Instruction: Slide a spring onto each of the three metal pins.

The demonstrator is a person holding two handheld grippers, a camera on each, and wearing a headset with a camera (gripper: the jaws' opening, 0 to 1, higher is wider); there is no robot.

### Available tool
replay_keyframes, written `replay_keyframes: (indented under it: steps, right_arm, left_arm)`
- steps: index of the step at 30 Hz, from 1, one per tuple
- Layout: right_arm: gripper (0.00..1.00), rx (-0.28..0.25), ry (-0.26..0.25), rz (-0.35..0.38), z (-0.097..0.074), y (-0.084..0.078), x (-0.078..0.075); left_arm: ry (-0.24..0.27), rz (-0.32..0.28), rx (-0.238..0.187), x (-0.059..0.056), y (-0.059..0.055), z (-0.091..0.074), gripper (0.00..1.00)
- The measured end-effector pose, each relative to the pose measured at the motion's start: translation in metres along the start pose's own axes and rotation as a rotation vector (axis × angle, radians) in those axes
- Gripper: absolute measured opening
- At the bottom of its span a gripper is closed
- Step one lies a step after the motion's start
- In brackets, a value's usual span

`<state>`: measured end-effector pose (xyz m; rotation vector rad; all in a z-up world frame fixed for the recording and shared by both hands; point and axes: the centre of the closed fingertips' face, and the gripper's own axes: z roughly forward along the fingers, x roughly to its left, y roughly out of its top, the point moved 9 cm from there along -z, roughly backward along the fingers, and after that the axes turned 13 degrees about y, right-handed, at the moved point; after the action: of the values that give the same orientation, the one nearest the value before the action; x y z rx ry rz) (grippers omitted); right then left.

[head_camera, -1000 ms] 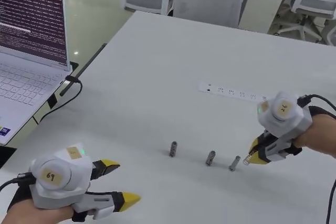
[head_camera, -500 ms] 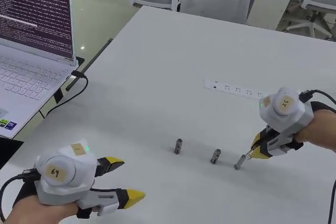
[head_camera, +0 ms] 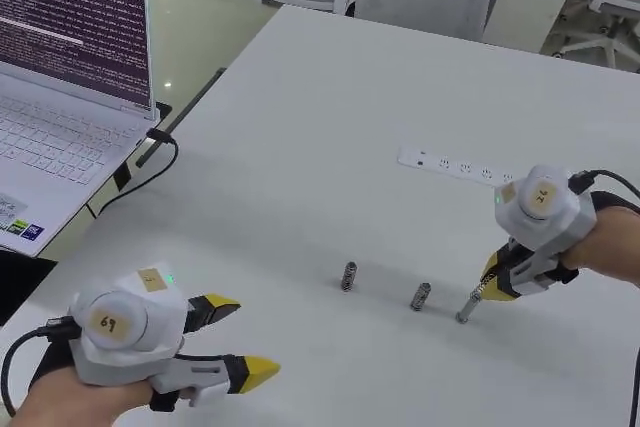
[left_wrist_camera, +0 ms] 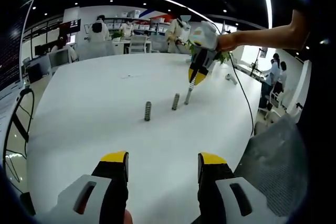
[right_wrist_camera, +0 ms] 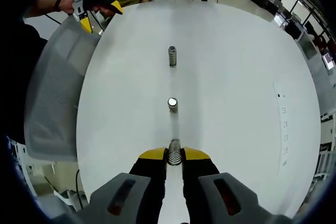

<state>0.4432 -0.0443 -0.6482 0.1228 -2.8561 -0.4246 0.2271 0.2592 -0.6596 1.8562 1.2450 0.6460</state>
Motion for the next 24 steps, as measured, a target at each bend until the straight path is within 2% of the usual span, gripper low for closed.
replay_keyframes:
  steps: [9,24]
  right_arm:
    - [0.08,0.027,0.006,-0.007,0.007,-0.001,-0.004]
    - [0.08,0.074,0.017,-0.02,0.029,-0.006,-0.012]
  left_arm:
    - [0.005,-0.007,0.006,0.002,-0.002,-0.001,0.48]
    - [0.014,-0.012,0.011,0.003,-0.002,-0.002,0.48]
